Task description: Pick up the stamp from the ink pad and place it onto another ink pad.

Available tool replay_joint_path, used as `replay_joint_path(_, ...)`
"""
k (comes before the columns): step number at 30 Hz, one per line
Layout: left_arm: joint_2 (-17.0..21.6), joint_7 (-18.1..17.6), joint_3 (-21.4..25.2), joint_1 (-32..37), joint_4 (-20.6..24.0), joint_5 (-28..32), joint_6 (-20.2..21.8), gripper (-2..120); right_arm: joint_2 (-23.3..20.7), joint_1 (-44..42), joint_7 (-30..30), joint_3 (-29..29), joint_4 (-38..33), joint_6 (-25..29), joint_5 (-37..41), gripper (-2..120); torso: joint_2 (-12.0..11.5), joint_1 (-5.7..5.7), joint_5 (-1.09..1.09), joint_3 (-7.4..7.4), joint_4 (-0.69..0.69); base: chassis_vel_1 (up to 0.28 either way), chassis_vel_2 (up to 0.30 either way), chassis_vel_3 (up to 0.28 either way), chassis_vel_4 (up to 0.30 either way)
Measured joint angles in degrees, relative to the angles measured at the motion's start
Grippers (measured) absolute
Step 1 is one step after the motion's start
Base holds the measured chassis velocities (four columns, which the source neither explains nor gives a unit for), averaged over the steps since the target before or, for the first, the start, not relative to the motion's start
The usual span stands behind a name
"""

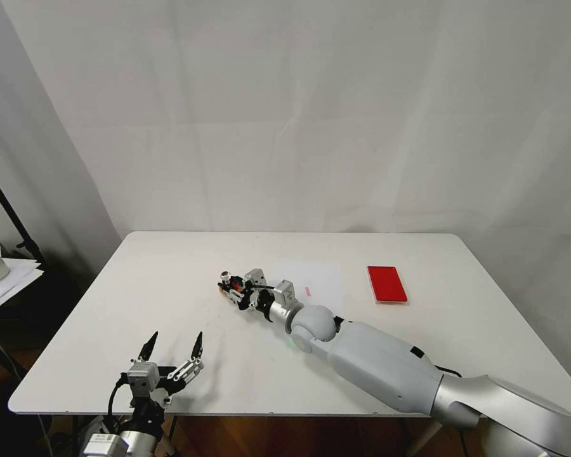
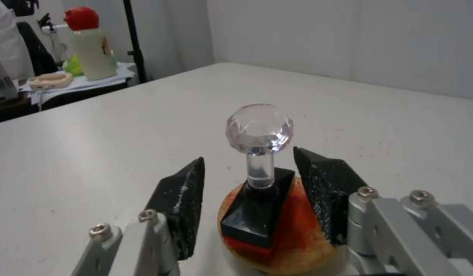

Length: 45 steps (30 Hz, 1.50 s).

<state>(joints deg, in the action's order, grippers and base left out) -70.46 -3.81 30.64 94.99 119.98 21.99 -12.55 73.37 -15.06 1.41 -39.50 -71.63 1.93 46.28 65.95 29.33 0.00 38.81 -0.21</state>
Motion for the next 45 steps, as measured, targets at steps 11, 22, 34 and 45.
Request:
replay_joint_path(11, 0.0, 0.0, 0.0, 0.0, 0.0, 0.0, 0.0, 100, -0.6, 0.1, -0.2, 0.0, -1.3, 0.0, 0.0, 86, 0.0, 0.00, 0.00, 0.00, 0.00, 0.000, 0.000, 0.000, 0.000)
replay_joint_path(22, 0.0, 0.0, 0.0, 0.0, 0.0, 0.0, 0.0, 100, -10.6, 1.0, 1.7, -2.2, -10.6, -0.3, -6.2, 112, 0.0, 0.00, 0.02, 0.00, 0.00, 0.000, 0.000, 0.000, 0.000)
replay_joint_path(34, 0.0, 0.0, 0.0, 0.0, 0.0, 0.0, 0.0, 100, -32.5, -10.6, -1.1, 12.8, -31.3, -1.0, -12.6, 111, 0.0, 0.00, 0.02, 0.00, 0.00, 0.000, 0.000, 0.000, 0.000)
replay_joint_path(45, 0.0, 0.0, 0.0, 0.0, 0.0, 0.0, 0.0, 100, -37.7, -47.3, -16.2, 47.6, -45.6, 4.0, -13.3, 100, 0.0, -0.01, 0.02, -0.01, 0.01, 0.000, 0.000, 0.000, 0.000)
